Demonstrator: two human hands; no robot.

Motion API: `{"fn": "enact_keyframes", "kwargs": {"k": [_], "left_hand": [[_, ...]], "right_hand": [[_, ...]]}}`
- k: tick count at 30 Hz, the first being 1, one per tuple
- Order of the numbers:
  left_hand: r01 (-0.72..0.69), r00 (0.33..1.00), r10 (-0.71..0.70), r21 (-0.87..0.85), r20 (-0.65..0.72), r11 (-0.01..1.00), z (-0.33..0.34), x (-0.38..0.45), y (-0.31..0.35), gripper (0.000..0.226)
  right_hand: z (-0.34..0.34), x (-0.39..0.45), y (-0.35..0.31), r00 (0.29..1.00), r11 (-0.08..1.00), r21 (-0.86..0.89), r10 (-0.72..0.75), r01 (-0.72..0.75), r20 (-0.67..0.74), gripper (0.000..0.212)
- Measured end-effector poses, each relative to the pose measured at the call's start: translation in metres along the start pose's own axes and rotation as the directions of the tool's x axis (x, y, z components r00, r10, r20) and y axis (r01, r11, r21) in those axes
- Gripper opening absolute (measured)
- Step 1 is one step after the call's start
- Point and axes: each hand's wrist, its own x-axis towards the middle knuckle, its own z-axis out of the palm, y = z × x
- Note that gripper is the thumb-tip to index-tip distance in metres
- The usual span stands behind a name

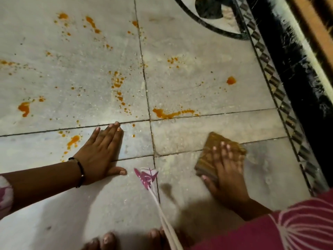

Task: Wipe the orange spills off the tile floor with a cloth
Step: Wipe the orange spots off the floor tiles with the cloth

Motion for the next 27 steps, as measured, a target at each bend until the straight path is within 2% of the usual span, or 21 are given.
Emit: {"fn": "enact_keyframes", "kwargs": {"k": [2, 4, 6, 8, 12, 13, 16, 17, 19, 23, 25, 27], "left_hand": [[0.009, 1.0, -0.009, -0.006, -0.01, 1.0, 0.0, 0.0, 0.001, 0.108], [0.015, 1.0, -0.015, -0.021, -0.007, 1.0, 0.002, -0.003, 0.001, 0.108], [0.004, 1.0, -0.004, -0.029, 0.013, 1.0, 0.004, -0.004, 0.0, 0.107], [-0.004, 0.999, 0.004, -0.023, 0.033, 1.0, 0.004, -0.005, -0.005, 0.107], [0.027, 0.997, -0.026, -0.021, 0.066, 0.999, 0.003, -0.008, -0.01, 0.11], [0.053, 0.996, -0.051, -0.02, 0.066, 0.998, 0.003, -0.009, -0.009, 0.111], [0.117, 0.991, -0.114, -0.046, 0.074, 0.992, 0.002, -0.015, -0.005, 0.112], [0.13, 0.989, -0.126, -0.044, 0.074, 0.991, 0.002, -0.017, -0.005, 0.111], [0.143, 0.988, -0.14, -0.039, 0.065, 0.989, 0.001, -0.018, -0.005, 0.109], [0.154, 0.987, -0.152, -0.045, 0.049, 0.987, 0.001, -0.019, -0.005, 0.108], [0.155, 0.987, -0.153, -0.042, 0.045, 0.987, 0.003, -0.019, -0.005, 0.109], [0.148, 0.988, -0.146, -0.04, 0.053, 0.988, 0.006, -0.019, -0.006, 0.11]], "right_hand": [[0.0, 0.007, -0.027, 0.967, 0.967, 0.026, -0.254, 0.253, 0.036, 0.088], [-0.005, 0.024, -0.051, 0.863, 0.867, 0.001, -0.497, 0.499, 0.095, 0.088], [-0.017, 0.042, -0.068, 0.752, 0.752, -0.068, -0.641, 0.655, 0.156, 0.086], [-0.023, 0.054, -0.078, 0.713, 0.706, -0.117, -0.673, 0.698, 0.196, 0.092], [-0.016, 0.047, -0.094, 0.717, 0.705, -0.146, -0.661, 0.694, 0.221, 0.111], [-0.013, 0.047, -0.1, 0.687, 0.676, -0.134, -0.69, 0.724, 0.228, 0.109], [-0.008, 0.07, -0.126, 0.501, 0.483, -0.133, -0.837, 0.866, 0.221, 0.099], [-0.007, 0.082, -0.136, 0.479, 0.458, -0.143, -0.853, 0.877, 0.205, 0.097], [-0.011, 0.107, -0.147, 0.541, 0.52, -0.158, -0.825, 0.84, 0.161, 0.096], [-0.026, 0.118, -0.117, 0.802, 0.792, -0.13, -0.587, 0.597, 0.107, 0.098], [-0.024, 0.099, -0.104, 0.843, 0.835, -0.119, -0.531, 0.537, 0.08, 0.094], [-0.011, 0.075, -0.108, 0.82, 0.814, -0.099, -0.568, 0.572, 0.064, 0.088]]}}
